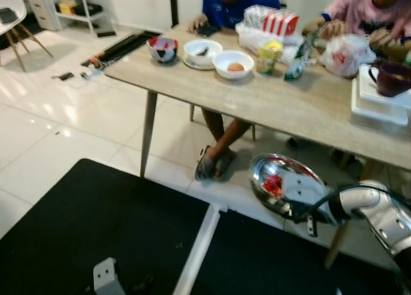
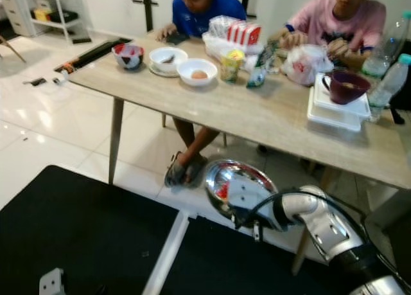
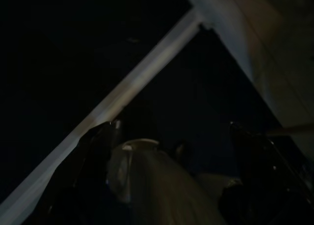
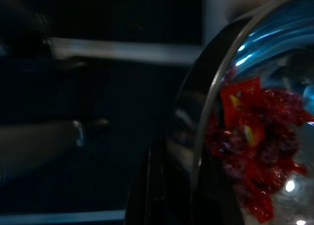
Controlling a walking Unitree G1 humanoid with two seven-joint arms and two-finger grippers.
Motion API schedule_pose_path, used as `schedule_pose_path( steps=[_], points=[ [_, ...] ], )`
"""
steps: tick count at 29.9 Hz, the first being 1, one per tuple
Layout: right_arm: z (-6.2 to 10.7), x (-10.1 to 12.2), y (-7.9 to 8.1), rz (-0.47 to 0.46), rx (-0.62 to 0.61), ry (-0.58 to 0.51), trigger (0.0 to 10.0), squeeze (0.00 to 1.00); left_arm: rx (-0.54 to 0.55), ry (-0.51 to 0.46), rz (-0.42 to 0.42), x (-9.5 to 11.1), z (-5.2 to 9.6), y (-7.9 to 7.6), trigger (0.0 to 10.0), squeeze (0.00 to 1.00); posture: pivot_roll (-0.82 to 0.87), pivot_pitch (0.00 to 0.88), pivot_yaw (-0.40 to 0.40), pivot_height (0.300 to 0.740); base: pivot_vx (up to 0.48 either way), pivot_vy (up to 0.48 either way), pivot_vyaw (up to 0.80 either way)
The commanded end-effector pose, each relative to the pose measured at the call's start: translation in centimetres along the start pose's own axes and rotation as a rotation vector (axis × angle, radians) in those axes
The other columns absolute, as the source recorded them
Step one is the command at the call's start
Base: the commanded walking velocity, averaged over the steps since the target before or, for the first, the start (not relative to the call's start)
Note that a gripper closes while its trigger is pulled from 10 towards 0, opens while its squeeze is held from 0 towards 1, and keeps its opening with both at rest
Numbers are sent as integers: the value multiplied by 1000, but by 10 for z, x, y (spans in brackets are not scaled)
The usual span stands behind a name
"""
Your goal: Restocking fridge
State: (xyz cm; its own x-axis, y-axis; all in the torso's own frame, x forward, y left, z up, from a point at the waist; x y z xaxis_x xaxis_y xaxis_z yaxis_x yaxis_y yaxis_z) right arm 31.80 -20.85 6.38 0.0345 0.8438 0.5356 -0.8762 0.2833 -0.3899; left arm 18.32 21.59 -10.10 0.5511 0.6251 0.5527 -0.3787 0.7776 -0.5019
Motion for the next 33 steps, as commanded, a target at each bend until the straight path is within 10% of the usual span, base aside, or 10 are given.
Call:
schedule_pose_path(
  steps=[1,5,6,15,19,28,33],
  points=[
    [-4,-23,2,-67,-71,57,10000,0,10,15,2,-5,1,1,10000,0,-21,94,-35,740,0,0,0],
    [-10,-49,16,-154,-114,128,10000,0,12,16,3,-6,2,2,10000,0,-13,97,-36,740,0,0,0],
    [-13,-71,29,-329,-193,153,10000,0,16,16,3,-6,2,4,10000,0,-14,97,-31,740,0,0,0],
    [-11,-113,56,-692,-389,233,10000,0,25,23,-5,-7,3,6,10000,0,-16,91,-28,740,0,0,-101],
    [-3,-149,95,-937,-552,375,10000,0,44,46,-27,-14,7,10,10000,0,-16,74,-23,740,0,0,-775],
    [-1,-170,157,-1130,-607,560,10000,0,114,116,-38,-30,14,21,10000,0,-19,0,-24,740,0,0,-776],
    [-5,-170,185,-1146,-592,636,10000,0,101,174,-186,-34,11,16,10000,0,-12,0,-15,740,0,0,-781]
  ],
)
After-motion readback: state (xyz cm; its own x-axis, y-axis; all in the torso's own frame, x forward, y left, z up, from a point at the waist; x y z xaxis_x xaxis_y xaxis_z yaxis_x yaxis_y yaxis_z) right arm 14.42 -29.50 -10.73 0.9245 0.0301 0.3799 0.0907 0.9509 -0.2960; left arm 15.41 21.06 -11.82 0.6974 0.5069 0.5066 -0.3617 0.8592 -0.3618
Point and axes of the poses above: a point about 5 cm out from each wrist's last joint towards the gripper, its own z axis pointing back from the gripper into the wrist, its own x axis along the axis of the wrist's last joint, y = z × x, the point moved 3 cm from there along -z, pointing out of the wrist towards the gripper, and after that the axes turned 7 degrees about z, right-handed, at the moved point
